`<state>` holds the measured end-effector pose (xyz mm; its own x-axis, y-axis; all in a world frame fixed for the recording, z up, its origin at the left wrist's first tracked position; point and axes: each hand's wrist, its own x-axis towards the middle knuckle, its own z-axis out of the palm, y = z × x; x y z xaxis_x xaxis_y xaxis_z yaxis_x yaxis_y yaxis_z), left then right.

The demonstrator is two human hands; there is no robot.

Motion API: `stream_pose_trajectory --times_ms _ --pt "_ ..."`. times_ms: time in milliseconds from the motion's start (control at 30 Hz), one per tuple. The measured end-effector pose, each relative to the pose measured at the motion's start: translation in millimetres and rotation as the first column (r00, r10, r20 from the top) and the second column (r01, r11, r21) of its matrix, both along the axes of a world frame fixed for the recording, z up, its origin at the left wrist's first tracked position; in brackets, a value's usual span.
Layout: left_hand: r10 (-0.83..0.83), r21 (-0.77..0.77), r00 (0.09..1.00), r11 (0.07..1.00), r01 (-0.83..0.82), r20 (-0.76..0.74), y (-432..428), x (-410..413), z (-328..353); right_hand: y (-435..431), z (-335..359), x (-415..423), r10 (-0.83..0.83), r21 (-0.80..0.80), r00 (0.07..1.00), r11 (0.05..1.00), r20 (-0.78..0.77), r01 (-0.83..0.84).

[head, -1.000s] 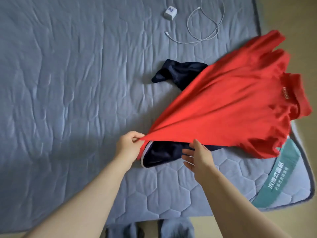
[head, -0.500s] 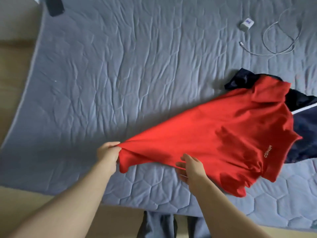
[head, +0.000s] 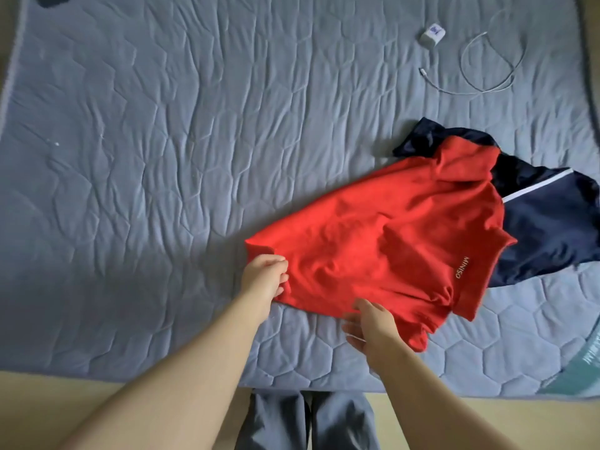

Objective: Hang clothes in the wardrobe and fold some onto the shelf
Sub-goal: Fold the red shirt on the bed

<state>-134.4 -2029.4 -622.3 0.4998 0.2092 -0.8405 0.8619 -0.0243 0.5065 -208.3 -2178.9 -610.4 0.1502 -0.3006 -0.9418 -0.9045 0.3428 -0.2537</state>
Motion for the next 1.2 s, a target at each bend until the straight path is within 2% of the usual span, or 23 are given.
stream_pose_trajectory --times_ms 133,267,333,433,533,600,633,700,767,833,900,967,1067,1133,1200 --pt "-0.111 -0.036 0.994 0.993 0.110 -0.013 -58.9 -2.2 -1.2 -41.9 -9.9 -11.9 -0.092 -0.016 0.996 0.996 -0.011 0.092" --pt "-0.283 0.002 0.959 0.959 0.283 -0.016 -114.6 -10.4 -11.1 -87.5 -18.6 -22.8 -0.202 -0.056 0.979 0.978 -0.002 0.202" --pt "-0.389 0.033 0.921 0.920 0.389 -0.014 -139.4 -14.2 -19.4 -109.9 -24.8 -26.0 -0.209 -0.167 0.978 0.963 0.025 0.210" --pt "-0.546 0.057 0.838 0.836 0.546 -0.003 -179.7 -22.7 -35.4 -148.3 -35.0 -32.5 -0.186 -0.421 0.982 0.890 0.020 0.177" --pt "-0.686 0.073 0.728 0.726 0.684 -0.004 -207.9 -31.1 -47.1 -182.1 -41.2 -30.0 -0.043 -0.536 0.995 0.844 -0.088 -0.011" --pt "-0.732 0.067 0.681 0.680 0.730 -0.004 -221.3 -35.9 -50.2 -195.4 -47.0 -22.7 -0.019 -0.452 0.999 0.891 0.046 0.038" --pt "-0.750 0.065 0.662 0.660 0.748 0.004 -224.8 -37.6 -50.8 -197.1 -47.7 -19.2 -0.057 -0.353 0.989 0.930 0.139 0.104" --pt "-0.782 0.058 0.622 0.623 0.780 0.039 -231.5 -40.2 -51.0 -199.5 -49.6 -14.8 -0.141 -0.191 0.964 0.964 0.225 0.186" --pt "-0.759 -0.012 0.644 0.646 0.763 0.089 -238.6 -43.0 -49.4 -202.3 -49.2 -9.9 -0.180 -0.089 0.954 0.974 0.242 0.206" --pt "-0.691 -0.172 0.709 0.688 0.705 0.138 -246.7 -46.1 -48.0 -204.4 -47.4 -5.7 -0.192 0.003 0.950 0.980 0.246 0.198" --pt "-0.671 -0.251 0.724 0.681 0.688 0.160 -256.8 -47.5 -49.7 -208.5 -46.6 -4.8 -0.202 0.075 0.947 0.979 0.248 0.189" --pt "-0.716 -0.130 0.683 0.670 0.731 0.144 -266.6 -45.6 -54.4 -214.5 -45.4 -4.6 -0.187 0.104 0.952 0.981 0.242 0.166" --pt "-0.785 0.230 0.619 0.601 0.765 -0.006 -279.3 -39.1 -60.5 -223.7 -44.4 -3.5 -0.095 0.055 0.975 0.995 0.202 0.086" --pt "-0.809 0.329 0.585 0.541 0.774 -0.048 -284.3 -35.5 -62.2 -230.5 -48.2 -0.7 -0.079 -0.087 0.973 0.991 0.219 0.100" --pt "-0.838 0.358 0.544 0.498 0.790 -0.035 -285.5 -32.1 -59.9 -236.9 -51.1 4.7 0.009 -0.347 0.974 0.935 0.226 0.072"
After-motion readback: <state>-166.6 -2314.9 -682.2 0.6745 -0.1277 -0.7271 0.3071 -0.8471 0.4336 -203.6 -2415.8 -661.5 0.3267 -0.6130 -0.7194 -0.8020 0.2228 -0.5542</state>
